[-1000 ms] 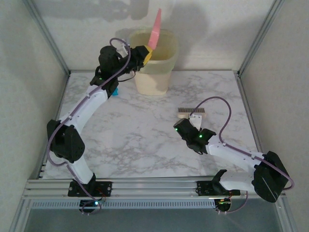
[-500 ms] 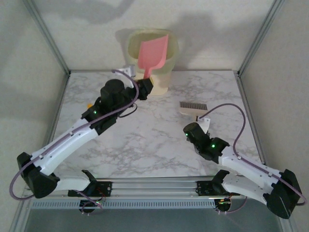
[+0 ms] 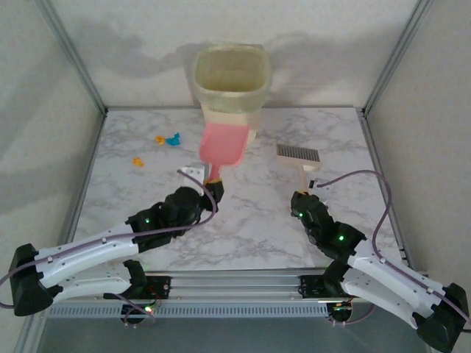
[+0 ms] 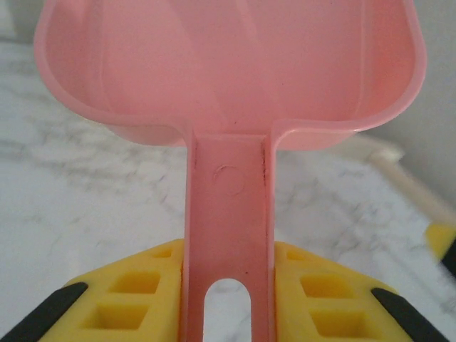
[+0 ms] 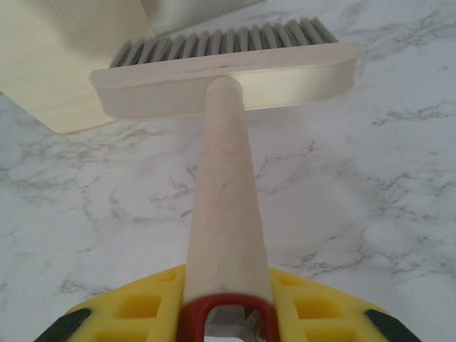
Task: Sweep away the paper scraps from the table
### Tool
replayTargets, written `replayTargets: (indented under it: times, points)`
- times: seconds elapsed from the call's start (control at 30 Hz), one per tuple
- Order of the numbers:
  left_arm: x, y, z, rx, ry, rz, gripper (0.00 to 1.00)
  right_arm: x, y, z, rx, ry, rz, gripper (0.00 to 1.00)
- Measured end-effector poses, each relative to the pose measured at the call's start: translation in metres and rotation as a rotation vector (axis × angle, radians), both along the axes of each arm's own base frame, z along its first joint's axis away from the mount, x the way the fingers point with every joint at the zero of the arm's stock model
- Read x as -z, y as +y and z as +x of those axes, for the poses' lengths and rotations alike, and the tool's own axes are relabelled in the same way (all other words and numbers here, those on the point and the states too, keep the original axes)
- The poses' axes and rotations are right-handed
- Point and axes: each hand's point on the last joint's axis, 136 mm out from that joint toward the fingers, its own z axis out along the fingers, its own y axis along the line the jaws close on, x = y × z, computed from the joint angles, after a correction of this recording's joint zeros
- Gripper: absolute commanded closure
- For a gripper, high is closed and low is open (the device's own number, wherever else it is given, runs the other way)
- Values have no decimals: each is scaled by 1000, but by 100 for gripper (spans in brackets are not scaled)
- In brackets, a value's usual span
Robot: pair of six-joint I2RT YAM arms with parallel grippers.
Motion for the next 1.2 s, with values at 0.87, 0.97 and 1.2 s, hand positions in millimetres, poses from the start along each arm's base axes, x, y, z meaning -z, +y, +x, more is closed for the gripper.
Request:
replayTargets:
  times: [0.87,0.97,1.2]
  points:
    - [120,88,-32,-224,168,73,100,-172,154,16,-422,-147,128,100]
    - [117,90,-33,-233,165,43,100,-179,191,42,-422,-135,96,100]
    - [113,97,-34,-266,156,5,100,-161,260,88,-423,-115,49,100]
